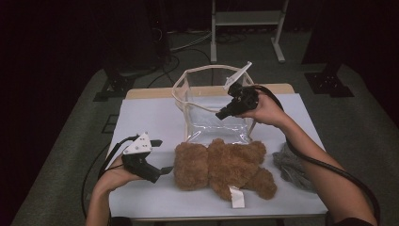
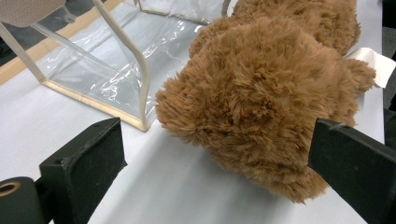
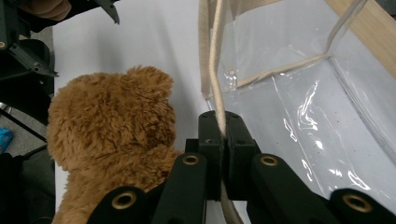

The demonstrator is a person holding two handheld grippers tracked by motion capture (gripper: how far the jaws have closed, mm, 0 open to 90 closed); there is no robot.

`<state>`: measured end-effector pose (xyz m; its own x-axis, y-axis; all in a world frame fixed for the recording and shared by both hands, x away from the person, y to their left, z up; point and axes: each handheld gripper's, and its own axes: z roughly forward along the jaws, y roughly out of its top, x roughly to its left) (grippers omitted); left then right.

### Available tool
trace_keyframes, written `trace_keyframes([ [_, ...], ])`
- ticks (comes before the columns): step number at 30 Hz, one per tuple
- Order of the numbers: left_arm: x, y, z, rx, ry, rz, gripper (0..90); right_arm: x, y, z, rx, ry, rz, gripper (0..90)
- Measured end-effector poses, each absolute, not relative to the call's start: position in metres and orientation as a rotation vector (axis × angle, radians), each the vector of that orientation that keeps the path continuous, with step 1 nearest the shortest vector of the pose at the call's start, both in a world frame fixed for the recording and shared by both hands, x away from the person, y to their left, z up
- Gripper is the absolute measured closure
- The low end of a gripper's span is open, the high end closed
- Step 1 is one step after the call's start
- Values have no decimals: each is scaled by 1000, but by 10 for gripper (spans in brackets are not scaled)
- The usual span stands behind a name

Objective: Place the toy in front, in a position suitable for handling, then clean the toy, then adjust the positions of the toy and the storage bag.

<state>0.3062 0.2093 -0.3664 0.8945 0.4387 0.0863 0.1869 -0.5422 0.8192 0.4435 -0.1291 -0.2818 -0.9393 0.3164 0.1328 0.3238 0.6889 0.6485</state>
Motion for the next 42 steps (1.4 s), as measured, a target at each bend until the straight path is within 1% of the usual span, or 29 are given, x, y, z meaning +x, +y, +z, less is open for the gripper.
trace_keyframes([
  [3, 305, 211, -366, 2150, 447, 356, 31, 446, -134, -278, -560, -2890, -1137, 761],
  [4, 305, 211, -366, 2148, 448, 357, 31, 443, -139, -275, -549, -2876, -1183, 668],
  [5, 306, 212, -366, 2148, 451, 358, 31, 443, -139, -275, -549, -2876, -1183, 668],
  [8, 306, 211, -366, 2148, 451, 355, 31, 438, -144, -270, -520, -2862, -1235, 555],
  [10, 306, 211, -366, 2150, 449, 353, 31, 436, -147, -266, -512, -2847, -1273, 510],
  [11, 306, 211, -366, 2150, 447, 356, 31, 434, -149, -264, -501, -2838, -1296, 472],
  [15, 305, 212, -365, 2145, 448, 360, 31, 425, -153, -254, -452, -2806, -1379, 412],
  [21, 305, 214, -366, 2143, 455, 361, 31, 409, -153, -251, -377, -2792, -1415, 393],
  [32, 302, 213, -362, 2145, 448, 371, 31, 386, -143, -270, -279, -2780, -1342, 387],
  [42, 300, 214, -362, 2138, 448, 377, 31, 381, -142, -284, -286, -2780, -1303, 367],
])
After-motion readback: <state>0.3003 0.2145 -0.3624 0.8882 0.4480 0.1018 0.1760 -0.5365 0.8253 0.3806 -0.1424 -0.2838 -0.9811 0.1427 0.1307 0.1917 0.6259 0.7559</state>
